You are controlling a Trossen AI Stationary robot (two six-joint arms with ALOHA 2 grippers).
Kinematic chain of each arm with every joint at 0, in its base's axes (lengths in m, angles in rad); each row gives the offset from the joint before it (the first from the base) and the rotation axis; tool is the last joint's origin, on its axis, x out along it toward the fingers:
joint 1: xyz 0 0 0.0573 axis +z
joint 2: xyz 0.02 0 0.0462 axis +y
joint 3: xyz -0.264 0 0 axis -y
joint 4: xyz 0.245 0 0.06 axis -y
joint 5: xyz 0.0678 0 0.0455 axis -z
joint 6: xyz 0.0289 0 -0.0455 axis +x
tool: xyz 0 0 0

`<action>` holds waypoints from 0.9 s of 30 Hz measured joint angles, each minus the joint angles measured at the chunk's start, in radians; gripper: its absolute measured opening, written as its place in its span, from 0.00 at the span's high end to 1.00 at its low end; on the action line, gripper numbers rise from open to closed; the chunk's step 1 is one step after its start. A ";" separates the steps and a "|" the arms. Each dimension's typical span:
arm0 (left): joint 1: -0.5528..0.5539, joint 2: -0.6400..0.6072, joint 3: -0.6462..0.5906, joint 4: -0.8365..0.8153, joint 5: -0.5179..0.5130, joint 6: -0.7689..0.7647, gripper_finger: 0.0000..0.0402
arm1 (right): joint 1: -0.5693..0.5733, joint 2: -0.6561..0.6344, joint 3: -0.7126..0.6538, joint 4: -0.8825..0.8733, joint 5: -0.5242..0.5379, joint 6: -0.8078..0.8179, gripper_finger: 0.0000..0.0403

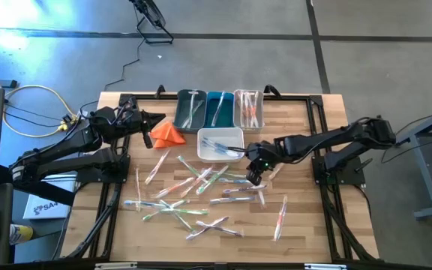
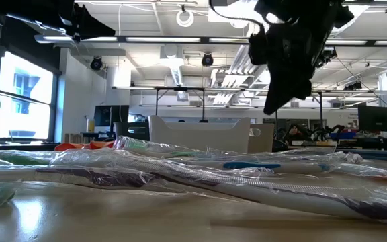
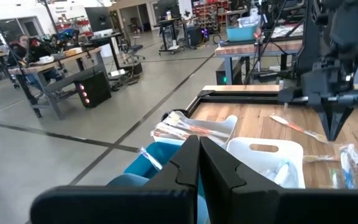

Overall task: Pick & Place Toothbrushes
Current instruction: Put the blue toothbrush into the white bin

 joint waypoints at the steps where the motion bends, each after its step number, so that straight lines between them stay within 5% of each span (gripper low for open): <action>1: 0.000 0.000 0.000 0.000 0.000 0.000 0.98 | 0.000 0.013 0.000 -0.003 -0.001 0.000 0.99; 10: 0.000 0.000 0.000 0.000 0.000 0.000 0.98 | 0.000 0.042 -0.001 -0.026 -0.006 -0.027 0.97; 20: 0.000 0.000 0.000 -0.001 0.000 0.000 0.98 | 0.021 0.082 -0.002 -0.041 -0.060 -0.111 0.66; 27: 0.000 0.000 0.000 -0.001 0.000 0.000 0.98 | 0.070 0.093 -0.013 -0.026 -0.026 -0.204 0.63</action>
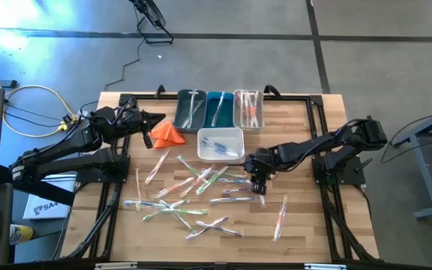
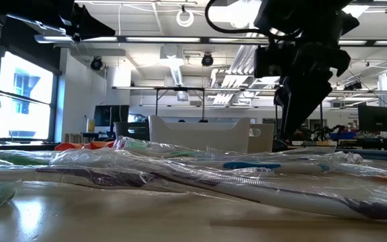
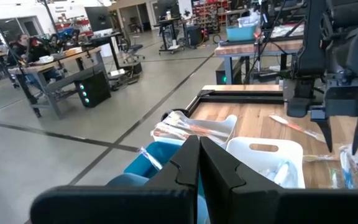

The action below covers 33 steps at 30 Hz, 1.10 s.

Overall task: Pick & Place Toothbrushes
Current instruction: Put the blue toothbrush into the white bin

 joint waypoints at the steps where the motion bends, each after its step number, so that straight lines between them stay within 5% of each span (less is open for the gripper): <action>1: 0.000 0.000 0.000 0.000 0.000 0.000 0.98 | 0.004 0.000 -0.001 0.000 0.000 -0.001 0.63; 33: 0.000 0.000 0.000 -0.007 0.000 0.003 0.98 | 0.056 0.130 -0.004 0.067 -0.004 0.053 0.66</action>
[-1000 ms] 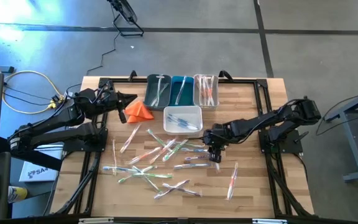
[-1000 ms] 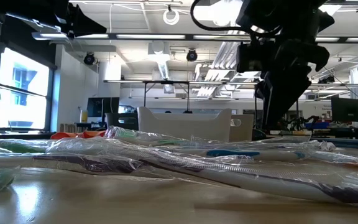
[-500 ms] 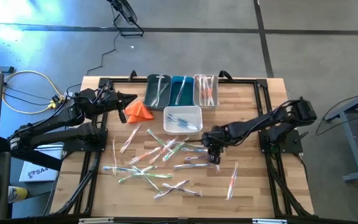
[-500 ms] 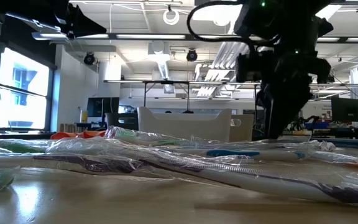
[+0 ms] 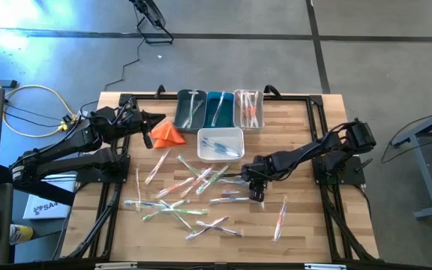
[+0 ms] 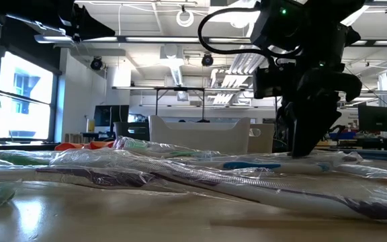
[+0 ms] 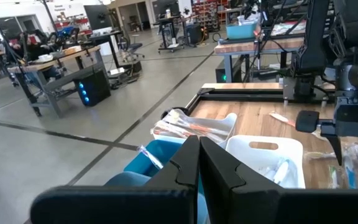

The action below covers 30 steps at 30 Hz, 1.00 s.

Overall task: Pick & Place Toothbrushes
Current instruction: Put the blue toothbrush into the white bin

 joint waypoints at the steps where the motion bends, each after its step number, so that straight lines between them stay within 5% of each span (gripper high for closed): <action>1: 0.000 0.000 0.000 0.000 0.000 0.000 0.98 | 0.000 0.000 0.000 0.000 0.000 0.000 0.66; 8: 0.000 0.000 0.000 0.000 0.000 0.000 0.98 | 0.000 0.000 0.000 0.000 0.000 0.002 0.69; 17: 0.000 0.000 0.000 0.000 0.000 0.000 0.98 | -0.002 0.000 0.000 0.000 -0.023 0.003 0.89; 30: 0.000 0.000 0.000 0.001 0.000 -0.001 0.98 | -0.005 -0.089 0.026 -0.058 0.004 -0.005 0.89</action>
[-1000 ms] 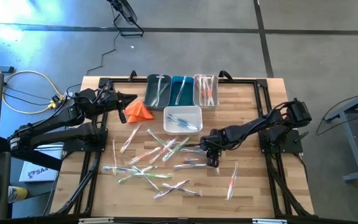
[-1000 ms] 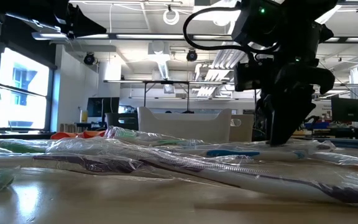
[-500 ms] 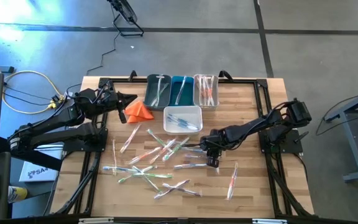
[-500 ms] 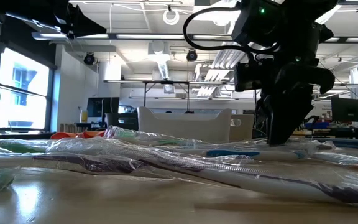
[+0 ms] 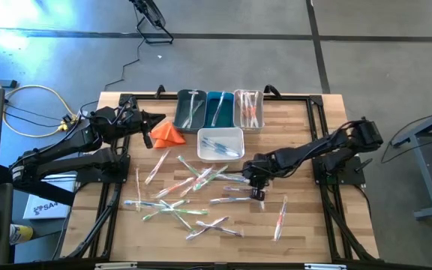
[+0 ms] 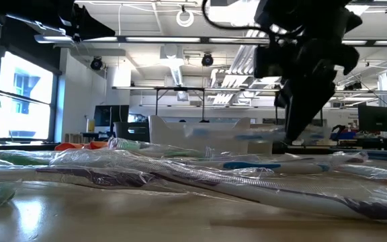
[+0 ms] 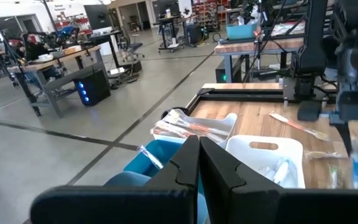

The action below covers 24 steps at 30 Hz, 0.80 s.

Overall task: Pick & Place Toothbrushes
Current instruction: Put the blue toothbrush into the white bin

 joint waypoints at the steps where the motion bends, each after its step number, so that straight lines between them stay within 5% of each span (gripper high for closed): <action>1: 0.000 0.000 0.000 0.001 0.000 0.000 0.98 | -0.003 -0.011 0.002 -0.010 0.007 0.000 0.89; 15: 0.000 0.000 0.000 0.001 0.000 0.000 0.98 | -0.044 -0.224 0.005 0.093 0.129 0.027 0.89; 24: 0.000 0.000 0.000 0.001 0.000 0.000 0.98 | -0.114 -0.230 0.005 0.288 0.217 -0.090 0.89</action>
